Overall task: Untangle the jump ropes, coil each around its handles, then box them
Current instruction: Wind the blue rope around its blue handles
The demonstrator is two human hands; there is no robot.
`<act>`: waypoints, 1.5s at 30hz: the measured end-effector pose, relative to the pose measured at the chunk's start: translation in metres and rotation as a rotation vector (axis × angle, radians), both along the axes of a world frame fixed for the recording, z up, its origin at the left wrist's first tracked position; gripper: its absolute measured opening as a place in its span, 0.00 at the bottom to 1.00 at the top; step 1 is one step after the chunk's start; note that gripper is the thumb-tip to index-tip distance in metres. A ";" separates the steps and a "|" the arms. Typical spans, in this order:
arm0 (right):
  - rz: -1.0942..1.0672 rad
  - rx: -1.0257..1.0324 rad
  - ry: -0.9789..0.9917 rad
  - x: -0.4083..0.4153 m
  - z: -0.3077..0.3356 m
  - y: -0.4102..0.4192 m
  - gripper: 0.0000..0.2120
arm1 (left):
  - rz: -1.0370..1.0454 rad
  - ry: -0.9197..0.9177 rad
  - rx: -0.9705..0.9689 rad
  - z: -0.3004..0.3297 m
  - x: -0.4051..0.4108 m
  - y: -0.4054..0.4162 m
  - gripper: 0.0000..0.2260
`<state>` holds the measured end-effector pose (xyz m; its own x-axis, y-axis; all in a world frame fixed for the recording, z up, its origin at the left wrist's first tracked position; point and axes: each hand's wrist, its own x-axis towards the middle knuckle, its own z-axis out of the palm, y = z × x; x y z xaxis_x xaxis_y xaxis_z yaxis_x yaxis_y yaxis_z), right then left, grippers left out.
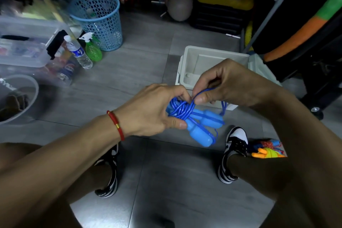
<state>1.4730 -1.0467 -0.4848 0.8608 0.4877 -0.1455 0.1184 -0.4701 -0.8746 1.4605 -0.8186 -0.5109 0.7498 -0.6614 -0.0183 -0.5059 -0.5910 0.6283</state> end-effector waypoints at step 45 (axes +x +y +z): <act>-0.216 -0.505 -0.393 -0.017 -0.030 0.012 0.11 | 0.079 -0.006 -0.016 -0.028 0.004 -0.004 0.16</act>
